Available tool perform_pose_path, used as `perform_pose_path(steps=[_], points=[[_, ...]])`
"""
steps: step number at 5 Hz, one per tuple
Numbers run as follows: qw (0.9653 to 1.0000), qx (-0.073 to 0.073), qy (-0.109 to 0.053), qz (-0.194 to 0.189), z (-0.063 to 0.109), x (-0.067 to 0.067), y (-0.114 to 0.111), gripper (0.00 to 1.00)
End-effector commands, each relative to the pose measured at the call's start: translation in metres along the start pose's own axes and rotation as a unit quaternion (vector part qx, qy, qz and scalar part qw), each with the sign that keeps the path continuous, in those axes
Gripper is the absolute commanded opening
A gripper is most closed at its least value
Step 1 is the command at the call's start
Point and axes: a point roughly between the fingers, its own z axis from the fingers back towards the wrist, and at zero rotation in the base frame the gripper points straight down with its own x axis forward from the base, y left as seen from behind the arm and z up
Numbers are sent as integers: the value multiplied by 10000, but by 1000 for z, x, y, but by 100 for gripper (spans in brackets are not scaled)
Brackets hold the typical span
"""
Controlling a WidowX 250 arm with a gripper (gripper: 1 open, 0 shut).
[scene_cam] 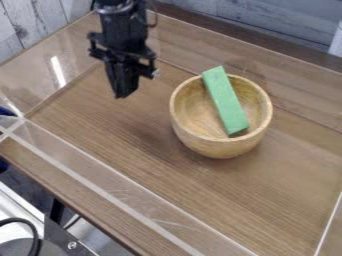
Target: Remove the green block from inside the brown bowl and put it on the table
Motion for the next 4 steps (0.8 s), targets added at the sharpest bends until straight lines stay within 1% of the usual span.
perform_pose_path(steps=[1, 2, 3, 4], points=[[9999, 164, -12, 13, -8, -4, 11, 0], [9997, 212, 143, -10, -27, -13, 18, 0], [9994, 227, 258, -4, -45, -17, 24, 0], [9991, 232, 357, -14, -52, -19, 27, 0]])
